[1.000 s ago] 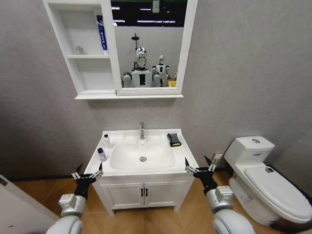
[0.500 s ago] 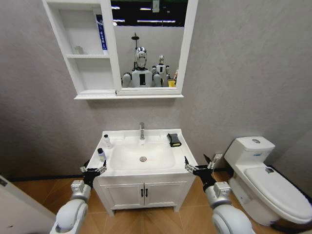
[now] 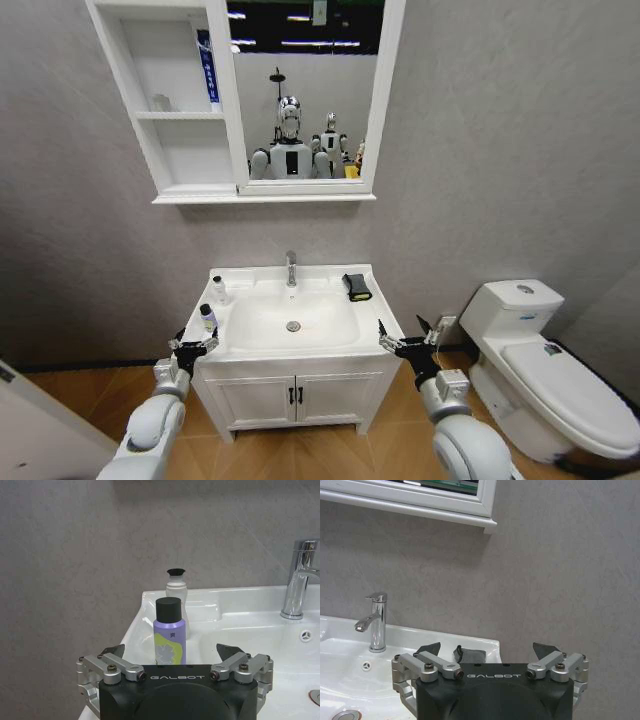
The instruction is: Move facial cleanser and shampoo from washbasin to cabinet, then wipe washbasin with towel.
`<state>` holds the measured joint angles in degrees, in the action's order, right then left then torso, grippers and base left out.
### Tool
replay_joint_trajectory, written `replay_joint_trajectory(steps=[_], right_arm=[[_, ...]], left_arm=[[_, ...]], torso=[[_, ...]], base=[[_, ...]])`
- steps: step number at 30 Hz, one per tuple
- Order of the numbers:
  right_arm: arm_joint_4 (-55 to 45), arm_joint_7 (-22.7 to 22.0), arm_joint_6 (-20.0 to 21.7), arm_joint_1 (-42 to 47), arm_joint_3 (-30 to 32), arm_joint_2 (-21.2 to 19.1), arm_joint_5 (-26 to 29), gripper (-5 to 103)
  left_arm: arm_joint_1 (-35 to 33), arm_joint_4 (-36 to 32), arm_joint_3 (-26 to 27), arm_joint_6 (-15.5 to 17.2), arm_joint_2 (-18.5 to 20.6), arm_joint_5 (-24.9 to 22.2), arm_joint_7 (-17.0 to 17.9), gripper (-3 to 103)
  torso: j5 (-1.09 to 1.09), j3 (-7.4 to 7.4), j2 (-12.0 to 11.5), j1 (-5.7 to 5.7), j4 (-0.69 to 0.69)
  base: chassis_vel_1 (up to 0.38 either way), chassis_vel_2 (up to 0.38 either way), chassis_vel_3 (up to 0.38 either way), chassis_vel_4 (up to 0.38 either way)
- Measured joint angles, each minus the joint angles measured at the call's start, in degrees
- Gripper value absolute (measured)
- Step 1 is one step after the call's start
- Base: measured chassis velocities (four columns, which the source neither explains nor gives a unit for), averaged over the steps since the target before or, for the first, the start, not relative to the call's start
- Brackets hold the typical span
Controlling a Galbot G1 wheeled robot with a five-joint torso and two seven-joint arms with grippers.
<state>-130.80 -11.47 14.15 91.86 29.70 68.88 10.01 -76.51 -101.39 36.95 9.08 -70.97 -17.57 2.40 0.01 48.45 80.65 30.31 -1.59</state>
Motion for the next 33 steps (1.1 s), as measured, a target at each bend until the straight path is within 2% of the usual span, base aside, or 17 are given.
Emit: replay_joint_trajectory(steps=[10, 25, 27, 29, 31, 33], right_arm=[[0.7, 0.0, -1.0, 0.2, 0.6, 0.2, 0.1, 100], [2.0, -0.6, -1.0, 0.1, 0.7, 0.5, 0.9, 100], [2.1, -0.6, -1.1, 0.1, 0.7, 0.6, 0.9, 100], [2.2, -0.3, -1.1, 0.1, 0.5, 1.0, 0.7, 100], [2.3, -0.3, -1.1, 0.0, 0.4, 1.1, 0.6, 100], [2.4, -0.2, -1.1, 0.0, 0.3, 1.2, 0.6, 100]], left_arm=[[6.2, 4.7, -3.5, 0.0, -1.0, -0.1, 1.2, 100], [11.9, 10.1, -4.2, -0.2, -0.3, 0.1, 1.2, 100], [12.0, 10.2, -4.2, -0.2, -0.2, 0.1, 1.2, 103], [12.0, 10.2, -4.2, 0.0, -0.4, 0.0, 1.2, 95], [11.9, 10.3, -4.2, 0.0, -0.6, 0.0, 1.2, 95], [11.5, 10.3, -4.2, 0.0, -1.0, 0.2, 1.1, 84]], torso=[[0.0, 0.0, 0.0, 0.0, -0.01], [0.0, 0.0, 0.0, 0.0, 0.0], [0.0, 0.0, 0.0, 0.0, 0.0], [0.0, 0.0, 0.0, 0.0, 0.0], [0.0, 0.0, 0.0, 0.0, 0.0], [-0.01, -0.01, 0.0, 0.0, 0.0]], base=[[0.0, 0.0, 0.0, 0.0], [0.0, 0.0, 0.0, 0.0], [0.0, 0.0, 0.0, 0.0], [0.0, 0.0, 0.0, 0.0], [0.0, 0.0, 0.0, 0.0], [0.0, 0.0, 0.0, 0.0]])
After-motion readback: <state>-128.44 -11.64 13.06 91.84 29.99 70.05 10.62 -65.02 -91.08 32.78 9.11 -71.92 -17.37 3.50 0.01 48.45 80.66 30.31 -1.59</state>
